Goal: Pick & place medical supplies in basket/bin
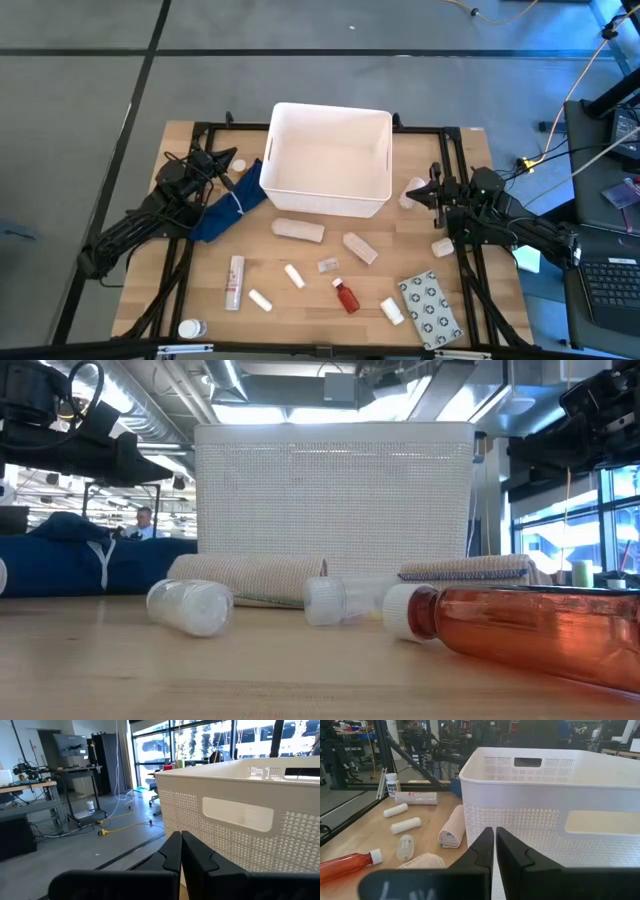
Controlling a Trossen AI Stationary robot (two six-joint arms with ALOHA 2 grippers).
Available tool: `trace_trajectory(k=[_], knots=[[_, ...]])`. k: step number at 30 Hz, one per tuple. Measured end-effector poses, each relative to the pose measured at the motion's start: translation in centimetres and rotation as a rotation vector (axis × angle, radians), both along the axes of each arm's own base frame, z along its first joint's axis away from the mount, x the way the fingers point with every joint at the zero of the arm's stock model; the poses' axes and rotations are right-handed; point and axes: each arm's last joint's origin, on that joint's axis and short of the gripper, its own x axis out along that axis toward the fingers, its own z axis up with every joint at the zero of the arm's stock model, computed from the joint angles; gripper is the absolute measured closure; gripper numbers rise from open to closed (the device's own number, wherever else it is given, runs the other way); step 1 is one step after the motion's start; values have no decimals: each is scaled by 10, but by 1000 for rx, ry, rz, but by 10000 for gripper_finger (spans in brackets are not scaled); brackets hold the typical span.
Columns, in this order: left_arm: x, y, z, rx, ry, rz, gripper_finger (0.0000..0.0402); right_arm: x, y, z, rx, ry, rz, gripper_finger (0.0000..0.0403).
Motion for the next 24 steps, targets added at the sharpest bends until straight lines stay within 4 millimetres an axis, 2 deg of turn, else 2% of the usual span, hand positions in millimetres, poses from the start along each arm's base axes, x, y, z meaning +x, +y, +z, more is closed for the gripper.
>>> trace_trajectory(k=[6,12,14,19,24], knots=[[0,0,0,0,0,0,398,0,0,0,-8,0,0,379],[0,0,0,0,0,0,398,0,-1,0,-176,3,-10,379],[0,0,0,0,0,0,398,0,-1,1,-185,2,-11,379],[0,0,0,0,0,0,398,0,-1,2,75,-18,-23,379],[0,0,0,0,-1,0,397,1,-1,1,115,-28,-35,379]])
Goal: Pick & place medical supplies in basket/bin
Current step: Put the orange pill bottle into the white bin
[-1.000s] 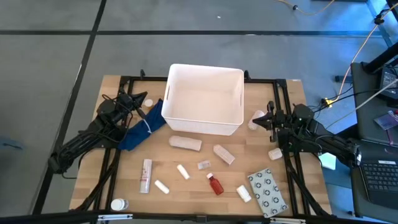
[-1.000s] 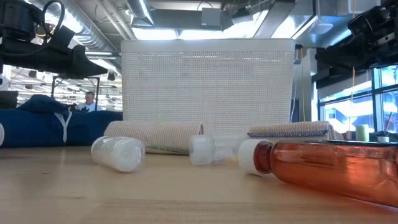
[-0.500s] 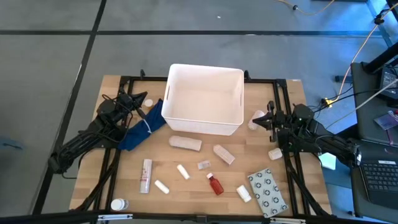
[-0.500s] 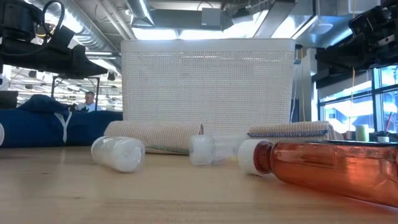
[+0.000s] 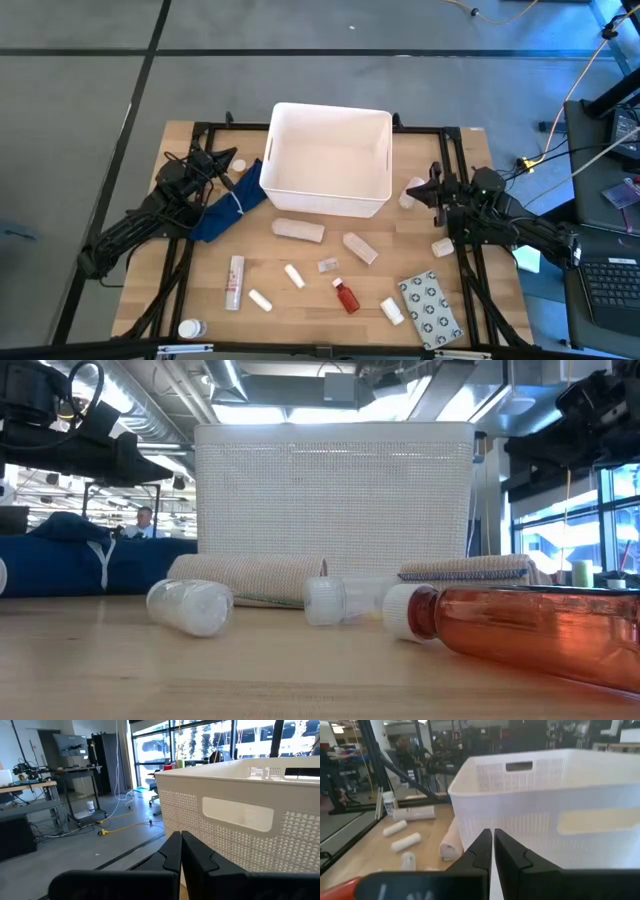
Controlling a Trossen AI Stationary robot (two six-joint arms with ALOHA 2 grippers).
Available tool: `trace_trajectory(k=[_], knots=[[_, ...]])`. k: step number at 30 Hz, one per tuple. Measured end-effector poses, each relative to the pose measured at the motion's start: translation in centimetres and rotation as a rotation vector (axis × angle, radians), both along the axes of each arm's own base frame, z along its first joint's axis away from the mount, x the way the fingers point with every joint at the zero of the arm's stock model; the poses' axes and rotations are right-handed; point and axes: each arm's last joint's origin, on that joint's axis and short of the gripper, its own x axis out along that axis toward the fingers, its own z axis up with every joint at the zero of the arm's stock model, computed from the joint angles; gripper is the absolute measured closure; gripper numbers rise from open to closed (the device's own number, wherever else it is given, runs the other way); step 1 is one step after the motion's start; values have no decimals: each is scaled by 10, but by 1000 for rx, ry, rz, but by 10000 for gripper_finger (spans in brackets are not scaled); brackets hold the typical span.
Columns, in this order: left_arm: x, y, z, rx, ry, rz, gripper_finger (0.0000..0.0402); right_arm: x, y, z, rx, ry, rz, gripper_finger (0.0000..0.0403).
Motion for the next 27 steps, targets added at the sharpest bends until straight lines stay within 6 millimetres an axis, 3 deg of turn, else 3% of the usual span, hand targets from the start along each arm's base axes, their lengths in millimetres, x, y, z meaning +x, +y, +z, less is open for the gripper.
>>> trace_trajectory(k=[17,22,27], knots=[[0,0,0,4,-4,2,398,0,-1,8,76,-80,-19,376],[0,0,1,4,-4,4,398,-1,1,14,38,-137,35,332],[-1,1,1,4,-5,27,397,-1,-2,15,37,-152,-60,257]])
